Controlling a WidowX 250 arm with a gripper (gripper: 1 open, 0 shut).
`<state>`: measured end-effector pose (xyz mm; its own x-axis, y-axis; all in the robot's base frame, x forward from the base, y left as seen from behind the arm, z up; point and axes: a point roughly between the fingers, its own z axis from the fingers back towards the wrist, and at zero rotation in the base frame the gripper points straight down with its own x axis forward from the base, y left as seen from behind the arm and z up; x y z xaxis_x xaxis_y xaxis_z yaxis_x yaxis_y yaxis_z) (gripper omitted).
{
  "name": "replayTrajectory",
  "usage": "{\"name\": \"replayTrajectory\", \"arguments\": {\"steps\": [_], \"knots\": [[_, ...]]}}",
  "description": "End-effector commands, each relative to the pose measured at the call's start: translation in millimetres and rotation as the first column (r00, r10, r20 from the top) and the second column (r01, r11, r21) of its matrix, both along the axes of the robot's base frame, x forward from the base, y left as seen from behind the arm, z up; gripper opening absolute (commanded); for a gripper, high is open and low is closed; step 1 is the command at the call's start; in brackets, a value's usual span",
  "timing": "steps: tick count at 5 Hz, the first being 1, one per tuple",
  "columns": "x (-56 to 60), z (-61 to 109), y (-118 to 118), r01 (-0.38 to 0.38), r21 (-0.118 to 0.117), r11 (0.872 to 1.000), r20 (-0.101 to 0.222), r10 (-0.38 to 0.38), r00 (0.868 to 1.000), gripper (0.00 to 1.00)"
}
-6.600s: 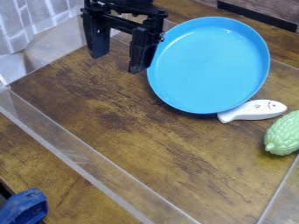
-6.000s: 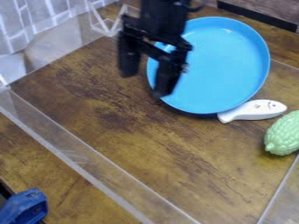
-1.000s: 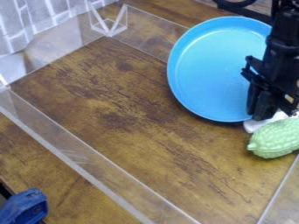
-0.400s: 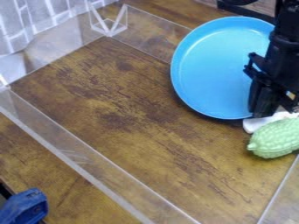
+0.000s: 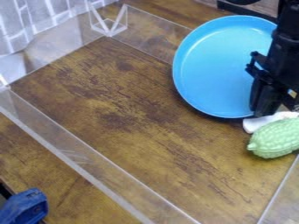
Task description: Put the white object in the blue tray
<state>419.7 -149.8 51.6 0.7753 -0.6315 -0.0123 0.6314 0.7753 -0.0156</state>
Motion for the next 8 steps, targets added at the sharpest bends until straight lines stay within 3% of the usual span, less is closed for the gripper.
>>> {"name": "replayTrajectory", "arguments": {"steps": [1, 6, 7, 8], "knots": [[8.3, 23.1, -3.6, 0.033, -0.016, 0.999, 0.059, -0.032, 0.998, 0.0], [18.8, 13.0, -4.3, 0.059, -0.004, 0.998, 0.034, -0.059, 0.998, 0.0], [22.2, 7.4, -5.2, 0.068, -0.003, 0.998, 0.026, -0.068, 0.997, 1.0], [23.0, 5.2, -8.7, 0.074, -0.007, 0.997, 0.022, -0.074, 0.997, 1.0]]}}
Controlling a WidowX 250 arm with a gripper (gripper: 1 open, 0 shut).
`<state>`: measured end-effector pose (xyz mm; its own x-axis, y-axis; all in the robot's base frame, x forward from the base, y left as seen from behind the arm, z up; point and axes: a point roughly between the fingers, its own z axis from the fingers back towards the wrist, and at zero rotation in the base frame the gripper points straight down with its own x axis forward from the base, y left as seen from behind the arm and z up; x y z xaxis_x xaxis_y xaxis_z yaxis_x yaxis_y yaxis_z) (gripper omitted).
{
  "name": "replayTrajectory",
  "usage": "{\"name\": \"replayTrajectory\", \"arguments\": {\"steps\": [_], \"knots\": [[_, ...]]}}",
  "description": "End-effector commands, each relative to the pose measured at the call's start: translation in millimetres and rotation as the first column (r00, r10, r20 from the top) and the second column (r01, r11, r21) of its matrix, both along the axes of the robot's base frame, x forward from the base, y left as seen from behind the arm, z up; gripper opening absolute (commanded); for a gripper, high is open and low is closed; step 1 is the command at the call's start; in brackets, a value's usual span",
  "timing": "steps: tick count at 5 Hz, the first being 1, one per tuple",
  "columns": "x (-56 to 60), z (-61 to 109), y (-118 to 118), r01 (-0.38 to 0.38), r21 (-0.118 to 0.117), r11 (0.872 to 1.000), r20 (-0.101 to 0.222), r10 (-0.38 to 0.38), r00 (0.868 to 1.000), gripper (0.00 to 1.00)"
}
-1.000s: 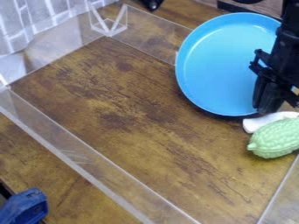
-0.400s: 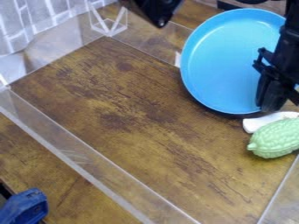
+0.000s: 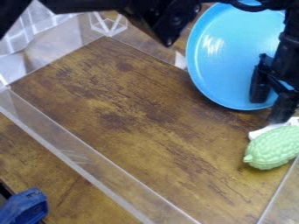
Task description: Put the white object in the blue tray
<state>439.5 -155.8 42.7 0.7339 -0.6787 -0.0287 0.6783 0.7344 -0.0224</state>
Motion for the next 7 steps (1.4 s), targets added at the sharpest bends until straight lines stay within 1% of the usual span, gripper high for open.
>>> {"name": "replayTrajectory", "arguments": {"steps": [1, 5, 7], "knots": [[4.3, 11.3, -6.8, 0.019, -0.019, 1.0, 0.037, -0.018, 0.999, 1.0], [0.4, 2.3, -19.3, 0.036, -0.035, 0.999, 0.02, -0.036, 0.999, 1.0], [-2.6, -3.4, -23.3, 0.04, -0.043, 0.998, 0.007, -0.04, 0.999, 1.0]]}}
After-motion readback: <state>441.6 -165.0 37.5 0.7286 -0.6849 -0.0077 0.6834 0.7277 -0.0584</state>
